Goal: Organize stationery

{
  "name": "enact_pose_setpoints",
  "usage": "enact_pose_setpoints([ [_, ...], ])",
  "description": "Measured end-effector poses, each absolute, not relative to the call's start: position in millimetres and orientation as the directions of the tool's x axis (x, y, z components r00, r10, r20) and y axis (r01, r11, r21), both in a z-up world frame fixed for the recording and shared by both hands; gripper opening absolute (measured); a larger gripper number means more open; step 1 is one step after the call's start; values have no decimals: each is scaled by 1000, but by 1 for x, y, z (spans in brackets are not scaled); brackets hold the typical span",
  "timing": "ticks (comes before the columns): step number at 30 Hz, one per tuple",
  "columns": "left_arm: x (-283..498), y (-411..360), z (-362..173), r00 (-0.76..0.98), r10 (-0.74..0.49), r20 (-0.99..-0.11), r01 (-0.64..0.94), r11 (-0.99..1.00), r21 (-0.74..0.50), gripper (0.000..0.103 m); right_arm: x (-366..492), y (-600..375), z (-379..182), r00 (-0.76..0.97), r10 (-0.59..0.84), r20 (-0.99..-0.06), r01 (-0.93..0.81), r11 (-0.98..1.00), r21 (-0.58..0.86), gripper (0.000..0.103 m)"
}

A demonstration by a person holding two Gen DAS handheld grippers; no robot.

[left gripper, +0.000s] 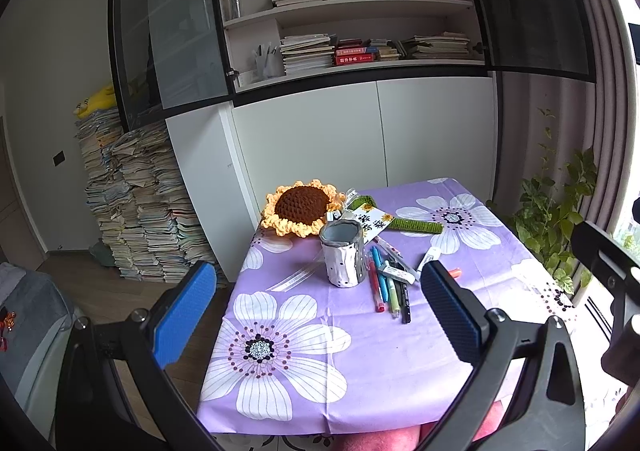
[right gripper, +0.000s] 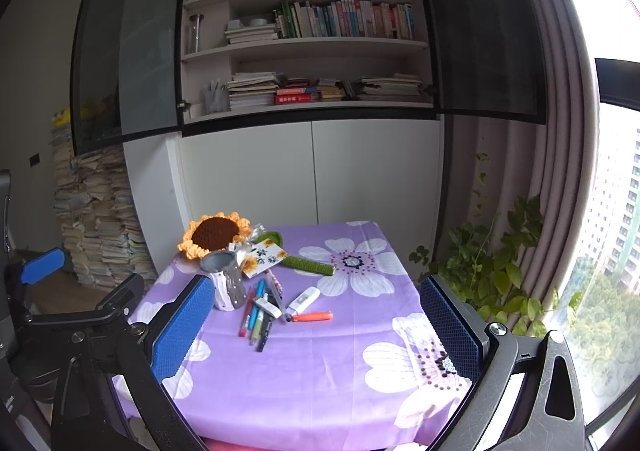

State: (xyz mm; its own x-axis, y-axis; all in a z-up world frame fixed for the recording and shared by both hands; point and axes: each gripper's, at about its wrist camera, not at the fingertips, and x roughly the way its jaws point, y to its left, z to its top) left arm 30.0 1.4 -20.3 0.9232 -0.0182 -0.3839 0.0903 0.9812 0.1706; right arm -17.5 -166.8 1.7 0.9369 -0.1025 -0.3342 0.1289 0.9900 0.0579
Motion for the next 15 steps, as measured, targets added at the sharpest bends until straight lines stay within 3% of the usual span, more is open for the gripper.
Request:
enact_pose_setpoints([
  [15, 31, 3, -23, 922, -16, -387, 89, 981, 171, 102, -15, -162, 0, 934, -101, -344, 123, 992, 41, 102],
])
